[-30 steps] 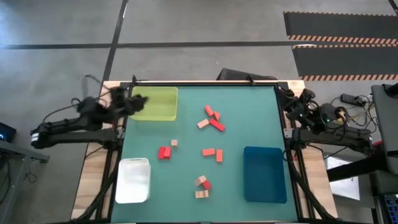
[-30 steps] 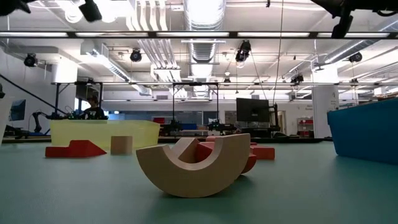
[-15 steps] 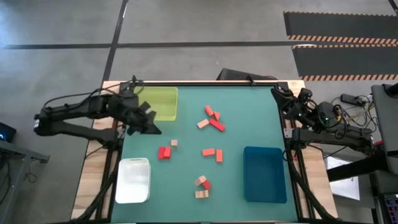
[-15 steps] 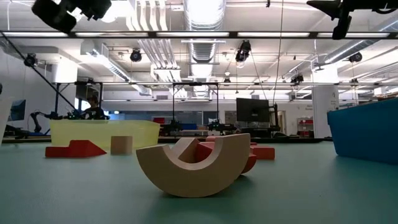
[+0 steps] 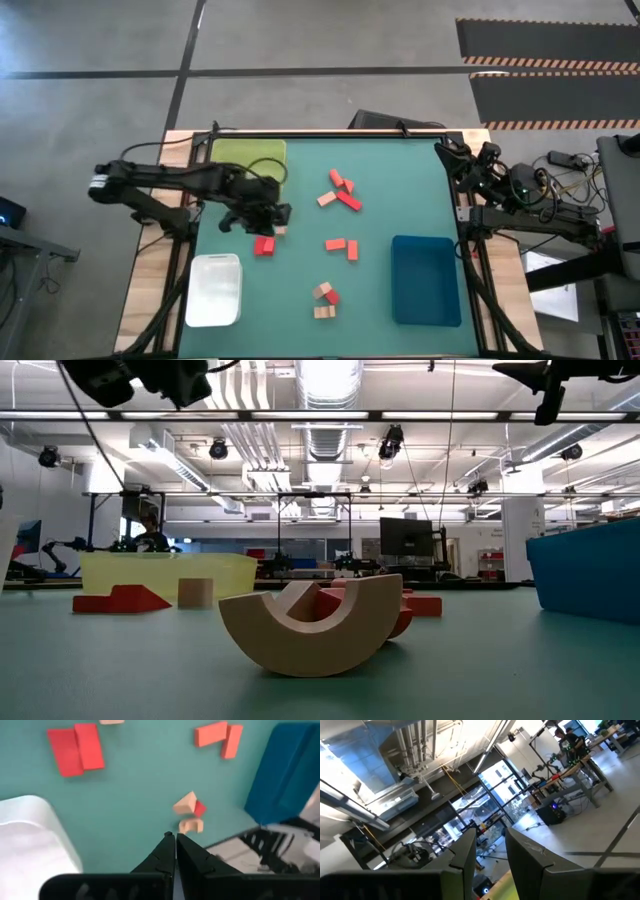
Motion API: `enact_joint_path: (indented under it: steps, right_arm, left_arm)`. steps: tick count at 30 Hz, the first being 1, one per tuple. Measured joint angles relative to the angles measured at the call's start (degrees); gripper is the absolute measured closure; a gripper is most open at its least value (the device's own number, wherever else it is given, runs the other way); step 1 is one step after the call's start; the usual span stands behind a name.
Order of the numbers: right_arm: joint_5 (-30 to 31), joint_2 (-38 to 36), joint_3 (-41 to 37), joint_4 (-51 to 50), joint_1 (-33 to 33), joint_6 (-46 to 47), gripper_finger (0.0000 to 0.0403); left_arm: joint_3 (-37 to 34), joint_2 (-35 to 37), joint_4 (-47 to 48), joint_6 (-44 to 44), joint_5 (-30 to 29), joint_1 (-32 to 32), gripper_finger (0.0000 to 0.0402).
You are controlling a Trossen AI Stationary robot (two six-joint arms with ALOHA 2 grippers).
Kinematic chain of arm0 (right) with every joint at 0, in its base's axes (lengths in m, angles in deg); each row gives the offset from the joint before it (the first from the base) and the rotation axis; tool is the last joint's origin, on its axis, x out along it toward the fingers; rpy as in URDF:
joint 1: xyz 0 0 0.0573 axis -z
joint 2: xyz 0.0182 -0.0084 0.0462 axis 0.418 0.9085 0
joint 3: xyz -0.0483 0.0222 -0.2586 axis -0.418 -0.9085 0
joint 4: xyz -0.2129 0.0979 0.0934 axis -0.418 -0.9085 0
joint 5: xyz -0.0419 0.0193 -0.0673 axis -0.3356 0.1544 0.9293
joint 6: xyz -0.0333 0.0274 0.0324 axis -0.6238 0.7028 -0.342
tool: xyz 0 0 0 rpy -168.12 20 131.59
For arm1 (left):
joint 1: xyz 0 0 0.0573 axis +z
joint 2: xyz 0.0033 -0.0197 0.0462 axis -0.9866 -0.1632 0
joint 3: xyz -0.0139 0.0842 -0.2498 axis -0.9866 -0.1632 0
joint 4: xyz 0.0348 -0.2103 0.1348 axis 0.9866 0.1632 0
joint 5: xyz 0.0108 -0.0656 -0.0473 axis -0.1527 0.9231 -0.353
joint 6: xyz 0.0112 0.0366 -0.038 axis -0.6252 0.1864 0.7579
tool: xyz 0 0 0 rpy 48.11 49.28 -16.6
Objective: Sort & place blocks by color
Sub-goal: Put the light brown block into the yellow bin
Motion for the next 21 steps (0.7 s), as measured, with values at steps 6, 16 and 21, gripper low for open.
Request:
enact_joint_path:
  steps: [6,16,21]
  right_arm:
    - [-0.3,-0.02,0.0,0.01,0.0,-0.2,0.0307]
    - [-3.34,-0.06,0.0,0.06,0.01,-0.71,0.0307]
    - [-6.56,-0.11,0.04,0.08,0.0,-0.9,0.0307]
  left_arm:
    - [5.11,-9.54,0.0,2.68,-5.17,-1.08,0.0402]
    - [4.05,-18.86,0.22,2.48,-7.2,-1.08,0.0402]
    - [4.05,-21.13,0.17,1.03,-7.58,-0.38,0.0401]
